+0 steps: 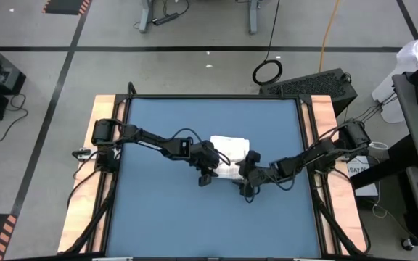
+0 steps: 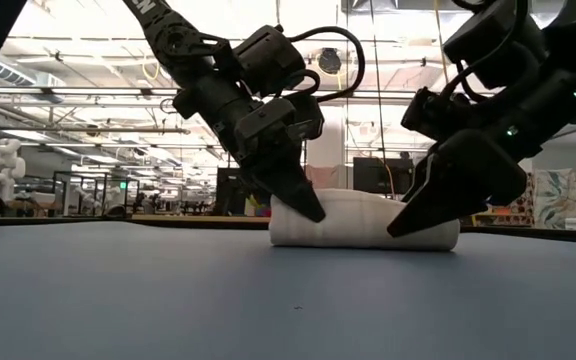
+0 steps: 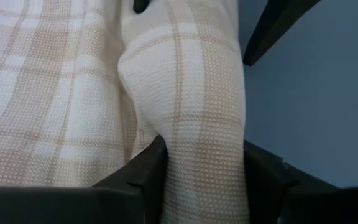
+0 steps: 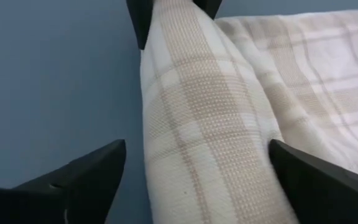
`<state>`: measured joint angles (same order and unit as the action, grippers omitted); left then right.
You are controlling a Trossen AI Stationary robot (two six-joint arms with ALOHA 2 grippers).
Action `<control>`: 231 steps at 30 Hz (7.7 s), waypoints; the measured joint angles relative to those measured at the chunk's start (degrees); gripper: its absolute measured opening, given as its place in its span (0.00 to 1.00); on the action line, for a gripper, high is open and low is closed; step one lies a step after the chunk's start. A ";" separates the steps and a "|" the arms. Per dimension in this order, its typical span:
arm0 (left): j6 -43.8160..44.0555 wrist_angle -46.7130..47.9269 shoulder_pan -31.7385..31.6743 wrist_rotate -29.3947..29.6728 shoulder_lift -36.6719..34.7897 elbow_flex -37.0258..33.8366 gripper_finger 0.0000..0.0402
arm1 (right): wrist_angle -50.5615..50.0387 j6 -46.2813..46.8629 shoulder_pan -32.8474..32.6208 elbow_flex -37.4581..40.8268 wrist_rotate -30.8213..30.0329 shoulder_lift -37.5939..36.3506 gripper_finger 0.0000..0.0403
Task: Roll towel
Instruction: Roll the white towel
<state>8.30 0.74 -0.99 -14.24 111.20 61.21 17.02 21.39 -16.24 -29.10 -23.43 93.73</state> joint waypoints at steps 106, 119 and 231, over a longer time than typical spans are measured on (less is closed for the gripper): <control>-4.01 1.27 0.83 -3.78 -1.49 0.02 0.41 | 1.25 -7.79 -8.35 0.12 -9.14 -3.40 0.87; -4.10 0.96 0.92 -3.05 -1.49 0.02 0.41 | 6.69 2.43 -6.69 0.04 -3.19 3.13 0.53; -5.58 2.19 2.82 0.35 -1.64 -0.59 0.31 | 7.92 -8.49 -15.99 -6.81 -26.09 8.34 0.72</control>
<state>2.72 2.94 1.83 -13.89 109.56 60.62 24.94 12.89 -32.23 -35.91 -49.52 102.08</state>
